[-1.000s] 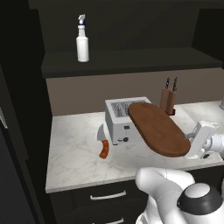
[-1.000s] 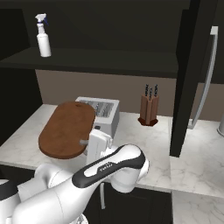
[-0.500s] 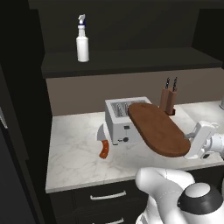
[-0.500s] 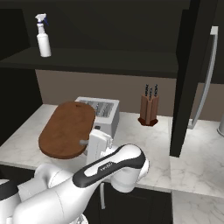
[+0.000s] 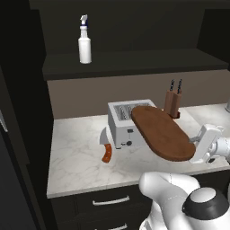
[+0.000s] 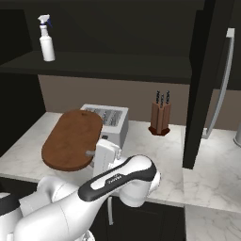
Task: Move the cutting board and knife to the sink. Then move spray from the cabinet to the counter.
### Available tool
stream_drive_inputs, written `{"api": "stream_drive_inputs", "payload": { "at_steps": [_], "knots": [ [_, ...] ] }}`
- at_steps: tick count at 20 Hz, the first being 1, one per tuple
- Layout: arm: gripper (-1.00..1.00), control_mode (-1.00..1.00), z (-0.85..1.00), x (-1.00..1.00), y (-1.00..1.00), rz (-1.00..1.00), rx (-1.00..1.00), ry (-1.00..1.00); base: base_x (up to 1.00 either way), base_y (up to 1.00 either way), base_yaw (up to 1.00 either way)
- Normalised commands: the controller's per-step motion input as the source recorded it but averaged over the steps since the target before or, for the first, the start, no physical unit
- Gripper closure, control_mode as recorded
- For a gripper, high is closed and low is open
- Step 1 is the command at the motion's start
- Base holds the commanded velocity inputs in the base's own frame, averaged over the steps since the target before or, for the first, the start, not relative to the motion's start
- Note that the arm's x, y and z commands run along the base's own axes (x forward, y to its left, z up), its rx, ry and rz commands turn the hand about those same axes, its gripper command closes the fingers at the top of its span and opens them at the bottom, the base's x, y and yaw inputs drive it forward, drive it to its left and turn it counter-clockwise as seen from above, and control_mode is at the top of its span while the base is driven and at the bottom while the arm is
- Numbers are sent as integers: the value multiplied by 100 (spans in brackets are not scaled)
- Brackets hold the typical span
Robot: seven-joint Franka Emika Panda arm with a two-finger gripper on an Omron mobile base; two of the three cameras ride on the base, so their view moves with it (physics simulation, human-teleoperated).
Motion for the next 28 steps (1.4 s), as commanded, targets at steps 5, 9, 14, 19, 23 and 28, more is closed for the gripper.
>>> {"api": "stream_drive_inputs", "payload": {
  "at_steps": [5,9,14,19,23,28],
  "knots": [
    [100,-100,0,0,0,0,0,0,0,0,0],
    [100,100,0,0,0,0,0,0,-25,0,1],
    [100,100,0,0,0,0,0,0,-47,0,0],
    [100,100,0,0,0,0,0,0,-57,0,0],
    [100,100,0,0,0,0,0,0,-63,0,0],
    [100,100,0,0,0,0,0,0,-46,6,-19]
  ]
}}
